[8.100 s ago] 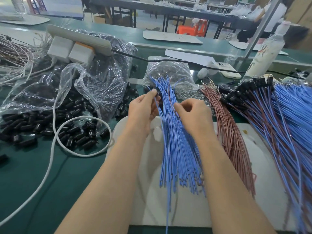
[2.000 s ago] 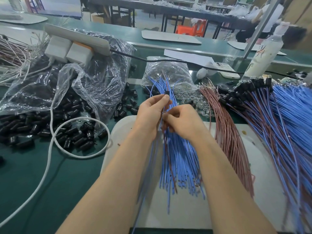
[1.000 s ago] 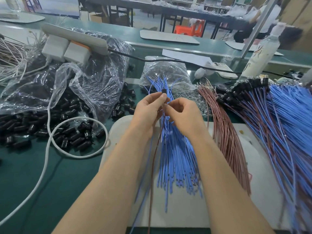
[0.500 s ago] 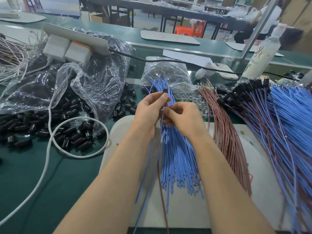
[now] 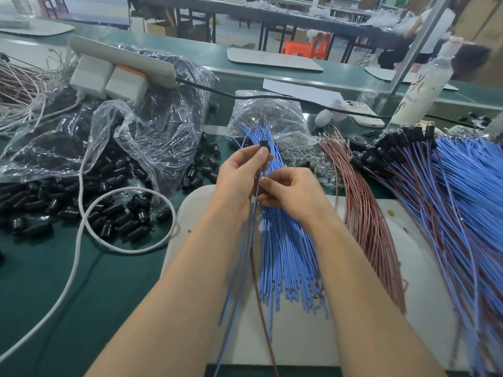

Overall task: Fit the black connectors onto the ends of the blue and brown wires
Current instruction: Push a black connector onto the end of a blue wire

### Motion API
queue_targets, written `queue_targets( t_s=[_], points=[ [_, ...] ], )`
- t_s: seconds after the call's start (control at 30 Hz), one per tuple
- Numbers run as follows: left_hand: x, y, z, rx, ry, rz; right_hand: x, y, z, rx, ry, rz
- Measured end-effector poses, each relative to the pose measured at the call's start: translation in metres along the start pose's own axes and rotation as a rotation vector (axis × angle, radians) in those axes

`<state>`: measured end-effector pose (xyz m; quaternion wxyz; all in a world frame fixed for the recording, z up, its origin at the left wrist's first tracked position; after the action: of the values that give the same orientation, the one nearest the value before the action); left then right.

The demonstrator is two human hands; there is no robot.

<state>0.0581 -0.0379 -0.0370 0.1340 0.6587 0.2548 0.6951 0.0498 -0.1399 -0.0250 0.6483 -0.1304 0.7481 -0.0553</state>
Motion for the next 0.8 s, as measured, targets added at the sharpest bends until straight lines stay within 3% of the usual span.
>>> queue_targets(
  t_s=[0.27,0.47,0.53,0.63,0.7,0.8],
  points=[
    [0.002,-0.002,-0.002,0.046,-0.007,0.001,-0.002,0.008,-0.005,-0.091,0.007,0.011],
    [0.005,-0.004,0.001,0.048,0.079,0.092,-0.004,0.005,-0.005,-0.027,-0.012,-0.080],
    [0.014,-0.006,0.002,0.032,0.239,0.291,-0.005,-0.009,-0.003,0.101,-0.037,-0.163],
    [0.026,-0.001,-0.001,-0.014,0.444,0.578,-0.011,-0.047,-0.003,0.423,-0.103,-0.352],
    [0.026,0.003,-0.004,-0.040,0.481,0.618,-0.010,-0.069,-0.008,0.573,-0.104,-0.393],
    [0.025,0.009,-0.007,-0.088,0.496,0.614,-0.005,-0.078,-0.008,0.653,-0.106,-0.420]
  ],
)
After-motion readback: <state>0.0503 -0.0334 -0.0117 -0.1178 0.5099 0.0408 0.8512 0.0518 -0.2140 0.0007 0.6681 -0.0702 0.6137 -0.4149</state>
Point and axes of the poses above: each hand's wrist, its own z-axis towards the middle knuckle, its own y-axis out of the palm, x = y × z, the point moved 7 cm from there along z, towards the middle knuckle, and after that the axes turned 8 degrees about y, right-handed, at the moved point
